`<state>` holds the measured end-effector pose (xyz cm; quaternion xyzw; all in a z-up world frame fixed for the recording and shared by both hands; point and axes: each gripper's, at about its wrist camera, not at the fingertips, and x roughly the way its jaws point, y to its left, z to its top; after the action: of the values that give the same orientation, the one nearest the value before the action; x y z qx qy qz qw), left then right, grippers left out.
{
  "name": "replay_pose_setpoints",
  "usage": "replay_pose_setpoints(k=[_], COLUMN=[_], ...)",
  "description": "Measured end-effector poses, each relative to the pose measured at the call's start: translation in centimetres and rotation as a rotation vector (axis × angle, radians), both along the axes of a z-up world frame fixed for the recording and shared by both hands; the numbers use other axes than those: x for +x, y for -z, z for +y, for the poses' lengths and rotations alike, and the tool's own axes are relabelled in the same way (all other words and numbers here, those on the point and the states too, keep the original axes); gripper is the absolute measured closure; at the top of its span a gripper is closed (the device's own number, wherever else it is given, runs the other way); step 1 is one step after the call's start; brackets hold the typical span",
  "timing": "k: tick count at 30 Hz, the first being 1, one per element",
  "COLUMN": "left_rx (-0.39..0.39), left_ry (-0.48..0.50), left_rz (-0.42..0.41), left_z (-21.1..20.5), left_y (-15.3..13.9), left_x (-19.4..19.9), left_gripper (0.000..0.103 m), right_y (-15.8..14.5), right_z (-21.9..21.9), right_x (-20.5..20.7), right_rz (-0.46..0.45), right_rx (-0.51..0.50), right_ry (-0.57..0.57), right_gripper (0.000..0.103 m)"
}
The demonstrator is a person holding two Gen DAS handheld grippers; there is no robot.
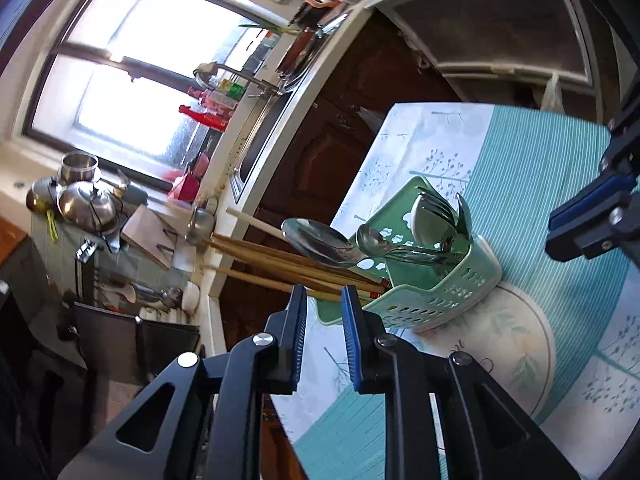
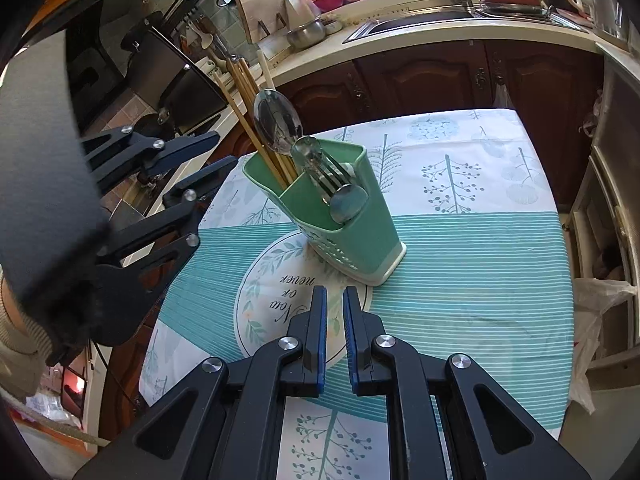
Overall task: Organize utensils
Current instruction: 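Lower the ceramic spoon into the caddy and open the left tool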
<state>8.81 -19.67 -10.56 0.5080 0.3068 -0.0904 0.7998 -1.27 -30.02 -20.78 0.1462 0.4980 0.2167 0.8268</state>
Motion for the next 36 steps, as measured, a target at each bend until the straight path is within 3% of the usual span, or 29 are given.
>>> replay_pose_setpoints(k=[8, 13, 20, 26, 28, 30, 34, 36], left_rx=[-0.132, -0.204, -0.372, -0.488, -0.525, -0.559, -0.598, -0.611], left_ry=[-0.102, -0.179, -0.32, -0.379, -0.392, -0.396, -0.368, -0.346], left_rz=[0.049, 0.095, 0.186, 0.23, 0.238, 0.24, 0.219, 0.204], left_z=[2.3, 3.9, 7.0, 9.3, 9.9, 10.4, 10.8, 10.9], left_y=[-1.2, -0.8, -0.7, -1.6, -2.1, -2.9, -4.7, -5.6], left_x=[-2.2, -4.1, -5.8, -7.2, -7.6, -7.9, -9.1, -9.6], left_gripper=[0.086, 0.08, 0.076, 0.073, 0.066, 0.053, 0.046, 0.035], right_y=[-0.5, -1.1, -2.0, -3.3, -3.7, -4.3, -6.2, -7.5], right_z=[2.2, 3.5, 5.6, 6.9, 7.4, 7.7, 8.3, 8.3], right_x=[0.6, 0.7, -0.2, -2.0, -2.6, -3.5, -5.3, -6.2], right_rz=[-0.013, -0.023, -0.026, -0.022, -0.017, -0.017, -0.037, -0.056], right_rx=[-0.001, -0.008, -0.035, -0.06, -0.079, -0.099, -0.136, -0.151], right_ry=[-0.05, -0.08, -0.105, -0.094, -0.081, -0.065, -0.016, 0.007], right_gripper=[0.093, 0.093, 0.093, 0.093, 0.093, 0.093, 0.093, 0.092])
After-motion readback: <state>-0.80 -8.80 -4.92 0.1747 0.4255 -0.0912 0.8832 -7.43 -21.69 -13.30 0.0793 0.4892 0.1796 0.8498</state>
